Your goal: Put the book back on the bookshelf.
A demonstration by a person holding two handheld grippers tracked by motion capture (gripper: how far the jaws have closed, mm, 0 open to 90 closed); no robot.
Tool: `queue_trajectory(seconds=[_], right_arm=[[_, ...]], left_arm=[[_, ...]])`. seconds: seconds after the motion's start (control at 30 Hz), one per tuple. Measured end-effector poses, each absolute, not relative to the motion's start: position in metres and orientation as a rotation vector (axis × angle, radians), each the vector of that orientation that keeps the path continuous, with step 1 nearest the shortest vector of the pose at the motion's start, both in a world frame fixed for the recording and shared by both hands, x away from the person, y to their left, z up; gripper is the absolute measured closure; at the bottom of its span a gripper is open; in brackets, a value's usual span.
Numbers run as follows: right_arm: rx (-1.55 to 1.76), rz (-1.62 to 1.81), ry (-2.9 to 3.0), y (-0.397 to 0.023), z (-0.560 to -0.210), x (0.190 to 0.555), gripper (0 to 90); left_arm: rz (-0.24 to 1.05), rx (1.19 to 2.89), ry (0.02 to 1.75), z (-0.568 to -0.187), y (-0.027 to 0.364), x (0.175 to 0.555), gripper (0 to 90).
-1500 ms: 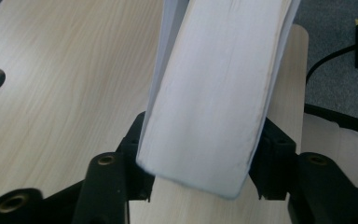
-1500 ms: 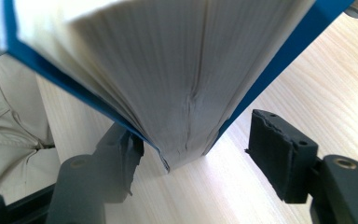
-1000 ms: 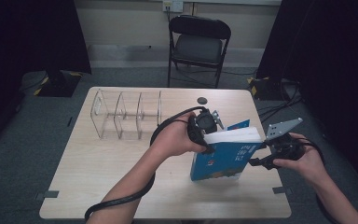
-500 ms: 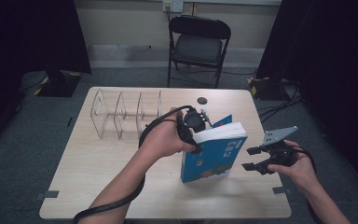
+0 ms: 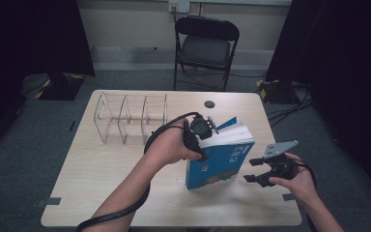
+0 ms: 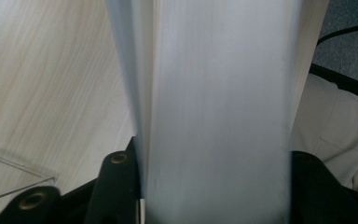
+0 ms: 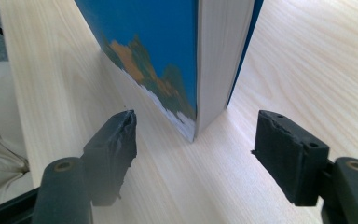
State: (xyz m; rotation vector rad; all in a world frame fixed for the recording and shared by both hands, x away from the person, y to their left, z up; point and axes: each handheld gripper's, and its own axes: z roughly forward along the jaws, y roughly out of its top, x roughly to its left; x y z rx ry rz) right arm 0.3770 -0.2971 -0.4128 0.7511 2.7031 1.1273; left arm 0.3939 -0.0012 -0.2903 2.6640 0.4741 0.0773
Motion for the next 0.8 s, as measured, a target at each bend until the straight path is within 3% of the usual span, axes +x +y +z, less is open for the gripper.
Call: queue_trajectory(seconds=[0.47, 0.67, 0.8], right_arm=[[0.826, 1.118, 2.681, -0.303, -0.453, 0.368, 27.8], [0.838, 1.093, 2.676, -0.298, -0.468, 0.367, 27.3], [0.839, 1.071, 2.677, -0.294, -0.476, 0.365, 26.4]], left_arm=[[0.115, 2.695, 0.488, -0.301, -0.012, 0.399, 38.8], [0.099, 2.724, 0.431, -0.301, -0.014, 0.399, 47.7], [0.056, 2.698, 0.480, -0.302, -0.012, 0.401, 41.1]])
